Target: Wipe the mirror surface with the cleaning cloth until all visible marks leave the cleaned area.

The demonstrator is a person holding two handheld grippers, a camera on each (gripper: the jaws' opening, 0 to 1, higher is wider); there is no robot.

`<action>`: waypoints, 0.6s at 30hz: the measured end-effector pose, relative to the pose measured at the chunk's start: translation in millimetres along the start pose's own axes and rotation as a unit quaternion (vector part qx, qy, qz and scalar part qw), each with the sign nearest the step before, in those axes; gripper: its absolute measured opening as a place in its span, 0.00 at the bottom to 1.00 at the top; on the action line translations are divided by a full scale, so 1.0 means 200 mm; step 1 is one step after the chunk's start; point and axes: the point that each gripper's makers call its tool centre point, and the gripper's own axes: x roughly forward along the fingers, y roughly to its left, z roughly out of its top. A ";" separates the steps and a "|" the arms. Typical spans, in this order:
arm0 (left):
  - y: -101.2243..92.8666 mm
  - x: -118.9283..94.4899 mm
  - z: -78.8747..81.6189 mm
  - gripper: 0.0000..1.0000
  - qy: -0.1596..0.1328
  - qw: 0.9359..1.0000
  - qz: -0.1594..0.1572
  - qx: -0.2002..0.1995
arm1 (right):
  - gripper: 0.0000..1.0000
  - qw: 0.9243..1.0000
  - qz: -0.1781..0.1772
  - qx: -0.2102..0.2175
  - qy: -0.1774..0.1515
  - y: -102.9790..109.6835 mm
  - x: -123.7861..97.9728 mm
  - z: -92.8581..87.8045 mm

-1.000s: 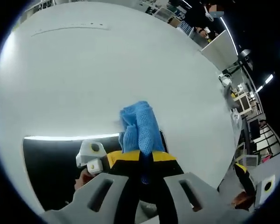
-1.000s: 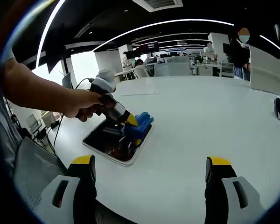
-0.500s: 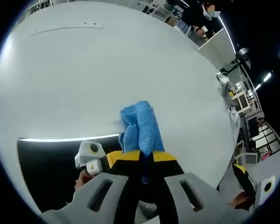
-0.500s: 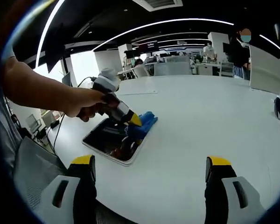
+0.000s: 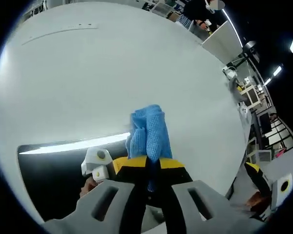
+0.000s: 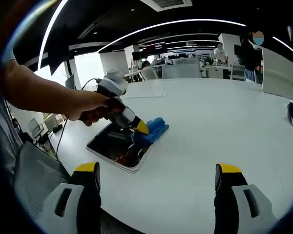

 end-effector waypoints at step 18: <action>-0.01 -0.04 -0.08 0.03 -0.014 1.000 0.017 0.008 | 0.97 1.000 -0.001 -0.002 0.004 0.00 0.00 -0.01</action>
